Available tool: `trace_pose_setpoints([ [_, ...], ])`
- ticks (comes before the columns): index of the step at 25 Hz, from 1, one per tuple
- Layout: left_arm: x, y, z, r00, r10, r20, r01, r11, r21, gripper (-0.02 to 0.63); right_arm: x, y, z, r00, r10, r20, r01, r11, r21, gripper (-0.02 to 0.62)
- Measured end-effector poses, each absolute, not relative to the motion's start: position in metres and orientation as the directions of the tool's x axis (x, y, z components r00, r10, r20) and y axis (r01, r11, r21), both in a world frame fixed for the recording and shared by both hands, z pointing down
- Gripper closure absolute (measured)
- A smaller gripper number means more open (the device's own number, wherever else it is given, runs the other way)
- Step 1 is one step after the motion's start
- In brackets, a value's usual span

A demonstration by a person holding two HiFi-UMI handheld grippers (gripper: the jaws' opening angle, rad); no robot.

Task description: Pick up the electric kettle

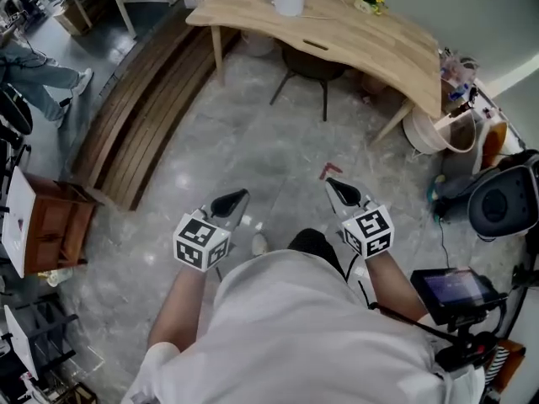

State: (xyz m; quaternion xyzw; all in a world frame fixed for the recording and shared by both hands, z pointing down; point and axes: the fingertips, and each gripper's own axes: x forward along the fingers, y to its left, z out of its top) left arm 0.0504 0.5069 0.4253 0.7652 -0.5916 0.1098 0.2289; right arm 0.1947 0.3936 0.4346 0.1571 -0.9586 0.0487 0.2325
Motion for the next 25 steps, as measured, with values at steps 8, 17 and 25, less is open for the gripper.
trace_pose_setpoints([
  [8, -0.02, 0.482, 0.439, 0.229, -0.878, 0.421, -0.959, -0.129, 0.252, 0.6, 0.132, 0.367, 0.438, -0.835, -0.282, 0.472, -0.33, 0.944, -0.02, 0.549],
  [17, -0.081, 0.332, 0.445, 0.161, -0.877, 0.452, -0.975, -0.071, 0.209, 0.525, 0.068, 0.212, 0.439, -0.872, -0.282, 0.4, -0.331, 0.942, -0.057, 0.523],
  [25, -0.114, 0.168, 0.419, 0.132, -0.882, 0.452, -0.987, -0.073, 0.145, 0.522, 0.047, 0.079, 0.424, -0.893, -0.251, 0.373, -0.285, 0.958, -0.037, 0.522],
])
